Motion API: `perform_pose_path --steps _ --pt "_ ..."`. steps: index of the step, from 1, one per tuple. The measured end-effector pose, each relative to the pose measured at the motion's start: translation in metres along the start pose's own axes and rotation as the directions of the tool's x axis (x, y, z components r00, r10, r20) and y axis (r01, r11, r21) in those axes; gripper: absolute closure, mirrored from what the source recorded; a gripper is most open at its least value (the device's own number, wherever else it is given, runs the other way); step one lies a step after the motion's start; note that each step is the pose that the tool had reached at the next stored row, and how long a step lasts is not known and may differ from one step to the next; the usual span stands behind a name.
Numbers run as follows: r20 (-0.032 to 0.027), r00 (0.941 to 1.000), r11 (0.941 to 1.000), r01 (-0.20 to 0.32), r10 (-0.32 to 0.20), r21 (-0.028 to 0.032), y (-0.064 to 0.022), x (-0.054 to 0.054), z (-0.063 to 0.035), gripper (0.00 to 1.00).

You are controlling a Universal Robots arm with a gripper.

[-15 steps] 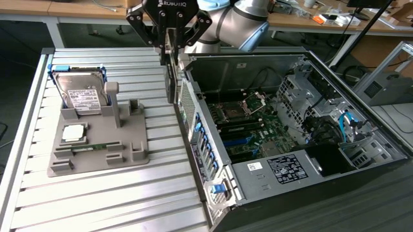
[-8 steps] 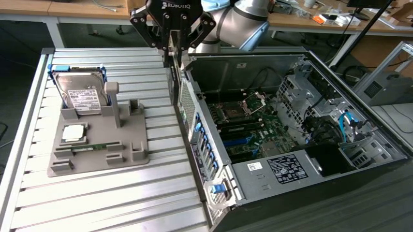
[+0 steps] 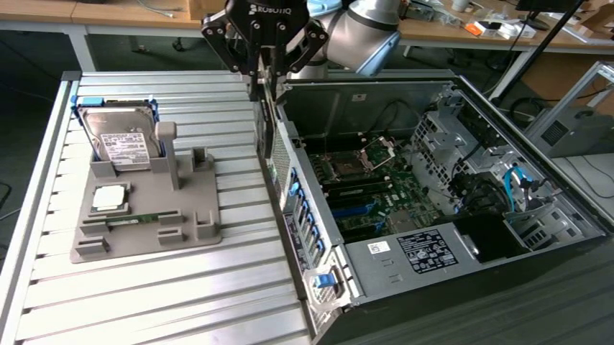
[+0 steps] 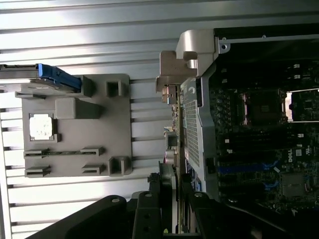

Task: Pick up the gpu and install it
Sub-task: 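Pick up the gpu and move the gpu toward the slot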

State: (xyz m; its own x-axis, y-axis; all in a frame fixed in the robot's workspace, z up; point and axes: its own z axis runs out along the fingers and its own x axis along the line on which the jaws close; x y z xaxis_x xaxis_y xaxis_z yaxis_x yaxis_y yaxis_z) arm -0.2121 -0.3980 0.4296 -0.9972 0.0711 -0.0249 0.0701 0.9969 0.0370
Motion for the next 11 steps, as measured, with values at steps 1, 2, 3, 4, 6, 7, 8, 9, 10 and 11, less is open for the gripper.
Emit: perform_pose_path --steps 1,2,3,4,6,7,8,9,10,11 --pt "0.0000 1.0000 1.0000 0.000 0.000 0.0002 -0.0001 -0.001 0.0000 0.73" --pt "0.0000 1.0000 1.0000 0.000 0.000 0.0005 -0.0002 -0.002 0.0000 0.73" --pt "0.0000 1.0000 1.0000 0.000 0.000 0.0007 -0.0003 -0.003 0.0001 0.73" --pt "0.0001 1.0000 1.0000 0.000 0.000 0.0010 -0.0004 -0.005 0.0001 0.73" --pt "0.0001 1.0000 1.0000 0.000 0.000 0.0014 -0.0005 -0.007 0.0001 0.73" --pt "0.0001 1.0000 1.0000 0.000 0.000 0.0016 -0.0006 -0.008 0.0002 0.73" --pt "0.0001 1.0000 1.0000 0.000 0.000 0.0018 -0.0007 -0.009 0.0002 0.73" --pt "0.0001 1.0000 1.0000 0.000 0.000 0.0020 -0.0008 -0.011 0.0002 0.73" --pt "0.0002 1.0000 1.0000 0.000 0.000 0.0022 -0.0008 -0.012 0.0003 0.73" --pt "0.0002 1.0000 1.0000 0.000 0.000 0.0025 -0.0009 -0.013 0.0003 0.73"
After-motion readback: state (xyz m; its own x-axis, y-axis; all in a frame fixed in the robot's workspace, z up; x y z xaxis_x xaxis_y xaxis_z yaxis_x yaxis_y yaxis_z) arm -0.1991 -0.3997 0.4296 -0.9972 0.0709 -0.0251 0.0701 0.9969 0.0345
